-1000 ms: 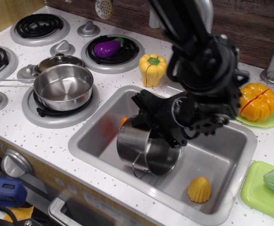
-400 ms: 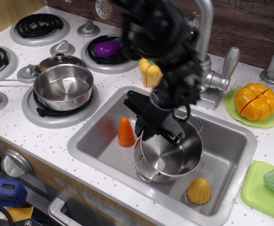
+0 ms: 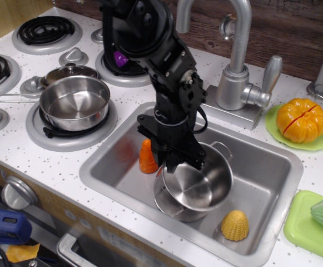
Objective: Flip pot upright in sink
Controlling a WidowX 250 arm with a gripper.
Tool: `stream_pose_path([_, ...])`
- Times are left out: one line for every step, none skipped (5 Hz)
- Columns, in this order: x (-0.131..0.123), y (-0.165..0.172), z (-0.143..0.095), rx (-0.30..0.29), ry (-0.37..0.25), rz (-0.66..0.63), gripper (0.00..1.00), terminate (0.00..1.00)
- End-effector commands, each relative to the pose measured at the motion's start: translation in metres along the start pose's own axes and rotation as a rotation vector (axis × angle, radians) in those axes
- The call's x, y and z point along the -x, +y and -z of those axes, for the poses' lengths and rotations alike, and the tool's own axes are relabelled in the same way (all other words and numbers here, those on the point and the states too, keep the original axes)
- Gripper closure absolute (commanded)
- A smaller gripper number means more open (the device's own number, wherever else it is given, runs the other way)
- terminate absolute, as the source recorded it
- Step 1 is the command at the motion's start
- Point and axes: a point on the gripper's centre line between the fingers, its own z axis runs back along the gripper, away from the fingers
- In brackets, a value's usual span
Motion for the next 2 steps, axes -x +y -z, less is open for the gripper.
stream_pose_path([-0.0119, 0.0020, -0.0172, 0.000, -0.067, -0.005, 0.00, 0.00])
stream_pose_path([-0.0119, 0.0020, -0.0172, 0.000, -0.067, -0.005, 0.00, 1.00])
